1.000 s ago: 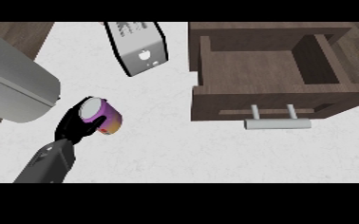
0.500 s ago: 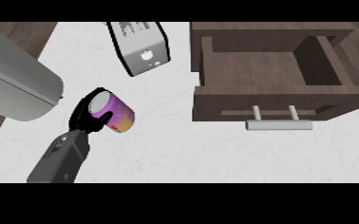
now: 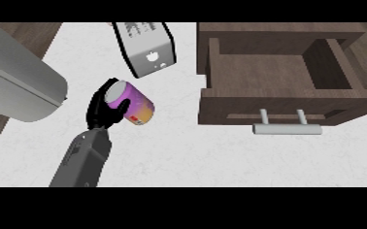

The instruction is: Pick up the can, place it into the drawer and close the drawer

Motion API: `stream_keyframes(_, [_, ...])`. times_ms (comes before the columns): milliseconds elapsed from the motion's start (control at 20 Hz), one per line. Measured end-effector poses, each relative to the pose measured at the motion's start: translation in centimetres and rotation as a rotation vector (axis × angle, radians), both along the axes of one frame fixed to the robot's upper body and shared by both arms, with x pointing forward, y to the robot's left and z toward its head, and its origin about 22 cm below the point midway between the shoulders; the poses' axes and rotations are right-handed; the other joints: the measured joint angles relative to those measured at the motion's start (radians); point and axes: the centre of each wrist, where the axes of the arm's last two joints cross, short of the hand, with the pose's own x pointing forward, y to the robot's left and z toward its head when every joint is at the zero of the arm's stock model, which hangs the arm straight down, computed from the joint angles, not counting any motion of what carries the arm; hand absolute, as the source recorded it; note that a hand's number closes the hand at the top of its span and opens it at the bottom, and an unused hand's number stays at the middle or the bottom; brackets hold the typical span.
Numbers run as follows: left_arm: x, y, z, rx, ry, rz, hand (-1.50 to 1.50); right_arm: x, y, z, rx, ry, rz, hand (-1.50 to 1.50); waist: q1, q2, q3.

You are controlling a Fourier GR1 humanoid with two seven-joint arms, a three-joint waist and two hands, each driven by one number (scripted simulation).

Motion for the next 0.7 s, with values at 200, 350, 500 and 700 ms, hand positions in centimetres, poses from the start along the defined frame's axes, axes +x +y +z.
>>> stream_keyframes(200, [0.8,-1.9,3.4,0.026,-0.056,0.003,1.50,-0.5,0.2,0.3,-0.001,-0.005,0.000,-1.50,-0.003,0.000,0.000])
stream_keyframes(350, [1.1,-2.9,6.4,0.054,-0.078,0.002,1.50,-0.6,0.3,0.2,0.006,-0.003,0.003,-1.50,-0.005,0.001,0.000])
stream_keyframes(500, [0.8,-4.1,9.3,0.072,-0.097,-0.003,1.50,-0.6,-0.2,0.0,0.009,-0.004,0.000,-1.50,-0.006,0.002,-0.001])
stream_keyframes(700, [1.3,-6.0,13.3,0.095,-0.116,-0.009,1.50,-0.1,0.4,0.2,0.012,-0.007,-0.001,-1.50,-0.009,0.004,-0.001])
